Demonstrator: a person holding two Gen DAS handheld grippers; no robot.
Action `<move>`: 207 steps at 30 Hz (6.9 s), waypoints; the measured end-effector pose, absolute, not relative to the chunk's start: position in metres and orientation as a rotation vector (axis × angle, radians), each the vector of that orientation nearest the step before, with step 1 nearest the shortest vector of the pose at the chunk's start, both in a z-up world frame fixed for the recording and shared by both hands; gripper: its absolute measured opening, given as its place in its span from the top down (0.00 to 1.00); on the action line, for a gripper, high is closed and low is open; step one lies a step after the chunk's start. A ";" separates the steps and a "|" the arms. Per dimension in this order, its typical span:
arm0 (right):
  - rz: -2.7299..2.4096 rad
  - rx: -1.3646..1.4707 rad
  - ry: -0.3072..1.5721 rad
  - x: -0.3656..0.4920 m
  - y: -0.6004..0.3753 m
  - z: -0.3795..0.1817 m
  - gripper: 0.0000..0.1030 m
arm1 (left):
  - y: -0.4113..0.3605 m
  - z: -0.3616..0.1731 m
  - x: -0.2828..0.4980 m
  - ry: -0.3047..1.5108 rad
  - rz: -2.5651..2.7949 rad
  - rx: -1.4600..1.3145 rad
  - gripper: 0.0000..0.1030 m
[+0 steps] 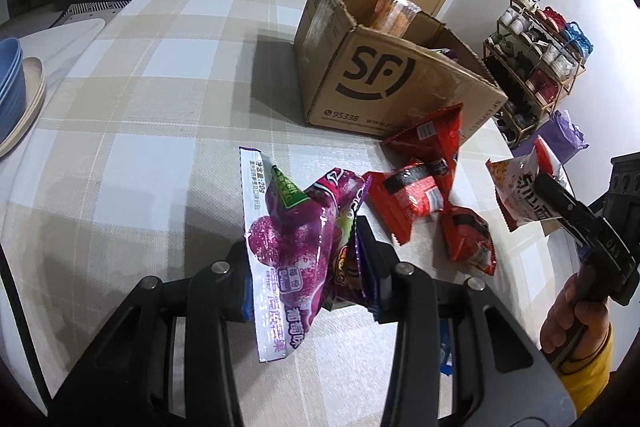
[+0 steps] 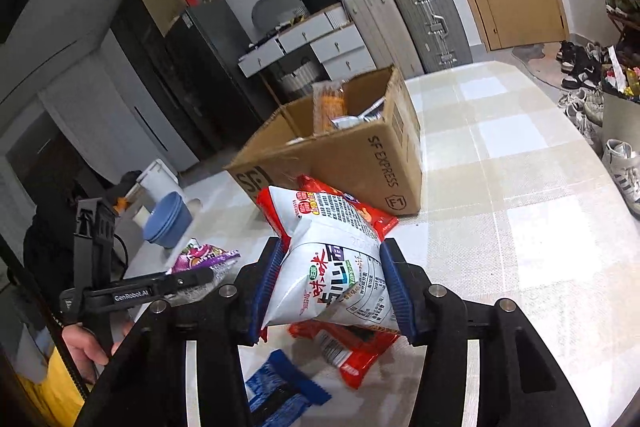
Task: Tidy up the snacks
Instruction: 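Lift both held bags and carry them over the box, then open both tools to drop the grape bag and chip bag into the box, then pull both tools back from the box toward the red and blue packets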
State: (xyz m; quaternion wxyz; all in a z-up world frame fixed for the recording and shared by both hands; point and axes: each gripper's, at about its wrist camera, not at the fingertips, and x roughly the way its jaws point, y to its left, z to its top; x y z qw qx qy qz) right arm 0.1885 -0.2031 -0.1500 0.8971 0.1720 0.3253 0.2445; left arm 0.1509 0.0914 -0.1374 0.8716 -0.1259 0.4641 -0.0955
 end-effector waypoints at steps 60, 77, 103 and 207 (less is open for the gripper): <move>0.650 0.365 0.547 0.237 -0.196 -0.038 0.51 | 0.057 0.002 0.214 0.776 -0.348 -0.098 0.64; 0.689 0.393 0.620 0.348 -0.176 -0.034 0.51 | 0.020 -0.004 0.344 0.840 -0.343 -0.072 0.64; 0.622 0.346 0.724 0.387 -0.157 -0.070 0.51 | -0.005 -0.061 0.379 0.921 -0.354 -0.042 0.63; 0.421 0.024 0.317 0.033 -0.167 -0.061 0.01 | 0.015 -0.047 0.021 0.631 -0.190 -0.020 0.01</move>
